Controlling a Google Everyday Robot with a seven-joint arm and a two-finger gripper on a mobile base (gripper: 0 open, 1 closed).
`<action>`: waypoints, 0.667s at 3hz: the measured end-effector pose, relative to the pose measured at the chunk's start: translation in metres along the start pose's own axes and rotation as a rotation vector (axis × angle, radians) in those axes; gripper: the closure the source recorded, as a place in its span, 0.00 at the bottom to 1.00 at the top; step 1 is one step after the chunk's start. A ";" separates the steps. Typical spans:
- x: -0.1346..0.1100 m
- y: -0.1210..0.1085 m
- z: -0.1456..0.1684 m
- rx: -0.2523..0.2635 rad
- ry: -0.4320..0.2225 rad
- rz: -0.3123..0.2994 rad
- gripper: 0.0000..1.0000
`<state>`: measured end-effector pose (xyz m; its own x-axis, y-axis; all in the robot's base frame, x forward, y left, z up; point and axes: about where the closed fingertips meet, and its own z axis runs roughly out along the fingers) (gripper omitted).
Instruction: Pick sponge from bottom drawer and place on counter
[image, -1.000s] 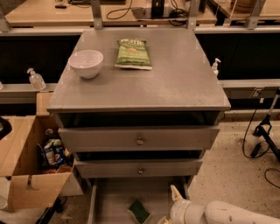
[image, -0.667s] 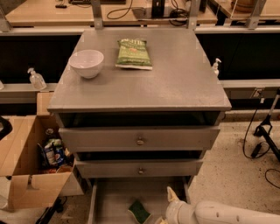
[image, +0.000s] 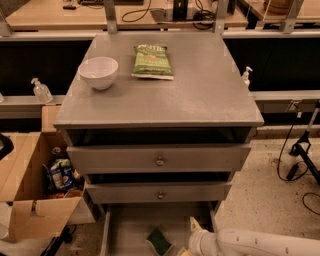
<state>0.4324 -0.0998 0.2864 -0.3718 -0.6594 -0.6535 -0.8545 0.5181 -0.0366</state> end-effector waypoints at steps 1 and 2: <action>-0.006 0.002 0.013 -0.020 0.002 -0.005 0.00; -0.016 -0.003 0.039 -0.038 0.000 0.009 0.00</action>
Offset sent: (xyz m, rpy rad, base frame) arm 0.0610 0.0604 -0.0392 0.0386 0.0477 0.0134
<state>0.4547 -0.0694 0.2676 -0.3794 -0.6549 -0.6536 -0.8643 0.5029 -0.0022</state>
